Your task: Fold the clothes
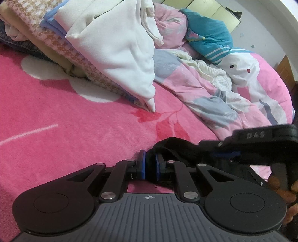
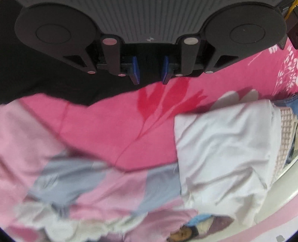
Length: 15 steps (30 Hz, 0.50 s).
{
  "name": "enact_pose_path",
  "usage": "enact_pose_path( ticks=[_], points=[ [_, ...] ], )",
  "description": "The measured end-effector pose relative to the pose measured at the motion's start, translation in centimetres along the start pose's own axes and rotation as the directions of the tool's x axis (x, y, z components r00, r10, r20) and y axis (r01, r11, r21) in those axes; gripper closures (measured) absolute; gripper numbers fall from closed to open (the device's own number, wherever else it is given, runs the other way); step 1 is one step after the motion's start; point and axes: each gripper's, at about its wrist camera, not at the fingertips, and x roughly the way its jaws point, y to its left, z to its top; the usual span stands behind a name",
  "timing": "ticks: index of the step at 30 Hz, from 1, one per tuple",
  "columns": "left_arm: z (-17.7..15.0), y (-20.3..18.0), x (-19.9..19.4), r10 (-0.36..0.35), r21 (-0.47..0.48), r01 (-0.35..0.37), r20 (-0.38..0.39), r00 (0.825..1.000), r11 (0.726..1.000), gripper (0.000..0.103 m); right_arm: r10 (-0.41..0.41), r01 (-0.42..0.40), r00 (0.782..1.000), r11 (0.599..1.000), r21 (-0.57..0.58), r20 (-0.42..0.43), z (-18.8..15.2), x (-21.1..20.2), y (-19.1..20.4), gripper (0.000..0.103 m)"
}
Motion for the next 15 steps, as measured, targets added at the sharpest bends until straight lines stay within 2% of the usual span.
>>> enact_pose_path(
  ticks=[3,9,13,15],
  points=[
    [0.0,0.0,0.0,-0.001,-0.002,0.001,0.0,1.0,1.0,0.091,0.044,-0.045,0.999,0.998,-0.035,-0.016,-2.0,-1.3,0.6,0.078],
    [0.0,0.0,-0.1,-0.001,-0.003,0.001,-0.001,1.0,1.0,0.091,0.049,-0.055,0.997,0.991,-0.118,-0.052,-6.0,-4.5,1.4,0.077],
    [0.0,0.0,-0.1,-0.001,-0.003,0.001,-0.001,1.0,1.0,0.091,0.053,-0.056,0.998,0.995,-0.077,-0.046,-6.1,-5.7,0.3,0.077],
    [0.0,0.0,0.0,-0.001,-0.003,0.001,-0.001,1.0,1.0,0.091,0.059,-0.059,0.998,0.998,-0.02,-0.026,-5.7,-6.3,-0.7,0.077]
  ],
)
